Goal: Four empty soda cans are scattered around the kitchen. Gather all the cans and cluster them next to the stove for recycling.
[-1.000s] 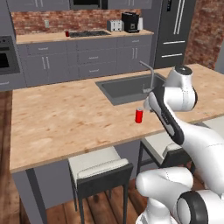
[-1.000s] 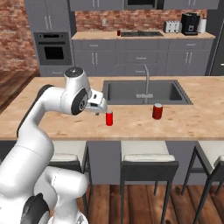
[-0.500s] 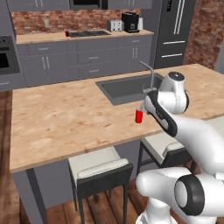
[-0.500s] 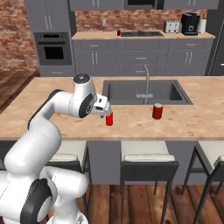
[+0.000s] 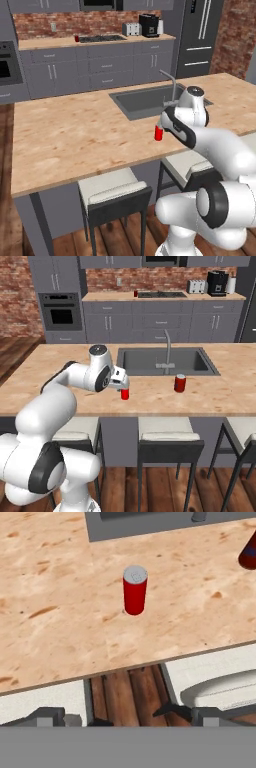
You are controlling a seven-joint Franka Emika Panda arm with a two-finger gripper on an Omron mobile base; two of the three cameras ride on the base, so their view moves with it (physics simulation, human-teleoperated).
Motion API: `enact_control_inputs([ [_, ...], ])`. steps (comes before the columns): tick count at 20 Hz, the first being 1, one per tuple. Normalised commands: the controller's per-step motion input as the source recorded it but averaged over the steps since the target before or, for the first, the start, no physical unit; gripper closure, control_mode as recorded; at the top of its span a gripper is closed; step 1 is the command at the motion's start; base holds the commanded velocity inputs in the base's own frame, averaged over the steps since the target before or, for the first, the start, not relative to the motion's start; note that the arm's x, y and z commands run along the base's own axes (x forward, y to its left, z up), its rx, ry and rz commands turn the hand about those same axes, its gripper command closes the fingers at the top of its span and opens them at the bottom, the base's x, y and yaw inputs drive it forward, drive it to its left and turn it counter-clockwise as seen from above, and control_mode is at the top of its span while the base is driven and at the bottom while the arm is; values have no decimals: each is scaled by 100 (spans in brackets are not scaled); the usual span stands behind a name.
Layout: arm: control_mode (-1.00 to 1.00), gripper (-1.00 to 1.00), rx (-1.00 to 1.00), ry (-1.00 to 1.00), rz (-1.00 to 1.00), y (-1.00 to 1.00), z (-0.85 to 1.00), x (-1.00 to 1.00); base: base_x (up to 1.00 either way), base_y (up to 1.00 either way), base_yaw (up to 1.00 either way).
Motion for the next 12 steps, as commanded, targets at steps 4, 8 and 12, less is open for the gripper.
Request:
enact_control_inputs([
  [4,-100,-100,0,0,0,0,-14,18,0,0,0],
  [8,-100,-100,0,0,0,0,-11,25,0,0,0],
  [12,-100,-100,0,0,0,-4,-11,27,0,0,0],
])
